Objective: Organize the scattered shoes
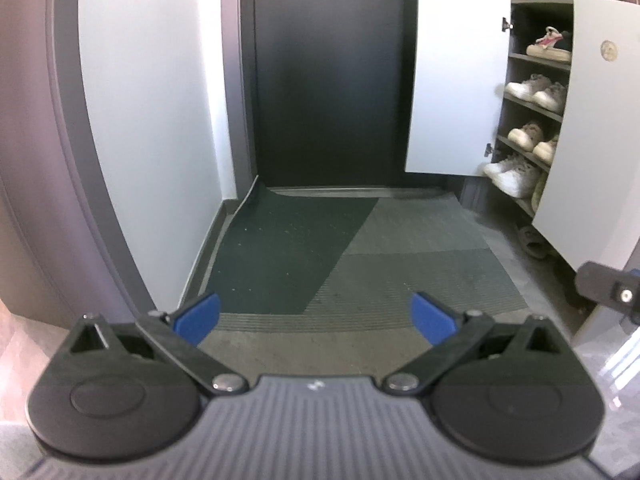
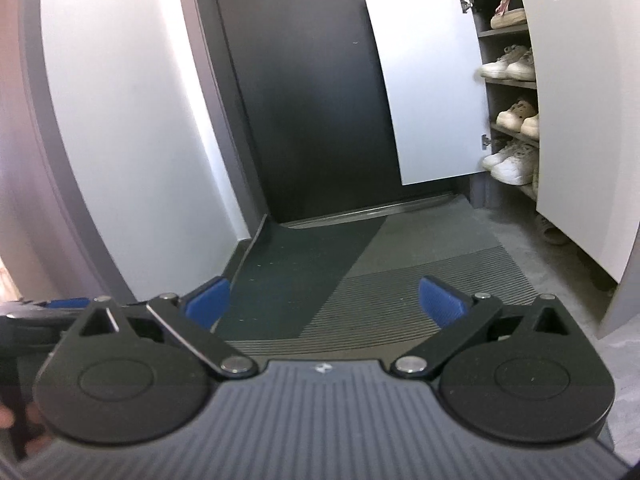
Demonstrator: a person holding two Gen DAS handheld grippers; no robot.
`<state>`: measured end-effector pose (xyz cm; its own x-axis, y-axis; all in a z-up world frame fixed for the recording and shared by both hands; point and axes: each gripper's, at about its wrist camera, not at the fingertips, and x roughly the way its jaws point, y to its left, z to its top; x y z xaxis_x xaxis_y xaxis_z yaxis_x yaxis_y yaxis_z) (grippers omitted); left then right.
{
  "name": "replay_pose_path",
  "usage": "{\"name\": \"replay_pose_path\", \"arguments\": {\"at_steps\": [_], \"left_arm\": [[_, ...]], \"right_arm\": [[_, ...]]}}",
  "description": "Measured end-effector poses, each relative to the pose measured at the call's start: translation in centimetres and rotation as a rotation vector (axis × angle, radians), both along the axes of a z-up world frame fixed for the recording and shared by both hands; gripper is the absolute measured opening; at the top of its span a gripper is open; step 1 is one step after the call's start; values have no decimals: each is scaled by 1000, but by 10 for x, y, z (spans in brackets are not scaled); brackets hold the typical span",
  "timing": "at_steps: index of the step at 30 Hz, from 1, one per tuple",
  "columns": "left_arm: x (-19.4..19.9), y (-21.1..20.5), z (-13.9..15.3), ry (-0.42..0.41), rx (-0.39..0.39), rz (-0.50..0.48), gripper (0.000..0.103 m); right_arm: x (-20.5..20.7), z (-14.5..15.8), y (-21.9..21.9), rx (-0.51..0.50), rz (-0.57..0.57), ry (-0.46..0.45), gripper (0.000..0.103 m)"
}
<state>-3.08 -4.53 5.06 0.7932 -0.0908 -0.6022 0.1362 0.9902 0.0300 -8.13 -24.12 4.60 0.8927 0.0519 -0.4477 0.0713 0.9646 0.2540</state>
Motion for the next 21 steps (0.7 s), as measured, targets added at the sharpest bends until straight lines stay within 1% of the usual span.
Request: {"name": "replay_pose_path", "arguments": {"at_steps": [3,5,9,12,15,21], "left_arm": [[1,8,1,-13,-17,18,103],[3,11,0,-3,-27,22,103],[6,13,-3,24,-44,15,103],[8,14,-5,42,-59,28,103],[7,13,-8,42,-31,35,103],[7,13,-12,49,-25,28,103]], "right_arm": [[4,-2,2,-7,-1,13,103],[8,-3,6,-24,-6,24,103],[10,-3,6,-22,-6,24,103],[13,-3,6,-24,-14,32,103],[14,-3,4,-14,-22,37,103],[11,-2,1,9,-22,27,103]]}}
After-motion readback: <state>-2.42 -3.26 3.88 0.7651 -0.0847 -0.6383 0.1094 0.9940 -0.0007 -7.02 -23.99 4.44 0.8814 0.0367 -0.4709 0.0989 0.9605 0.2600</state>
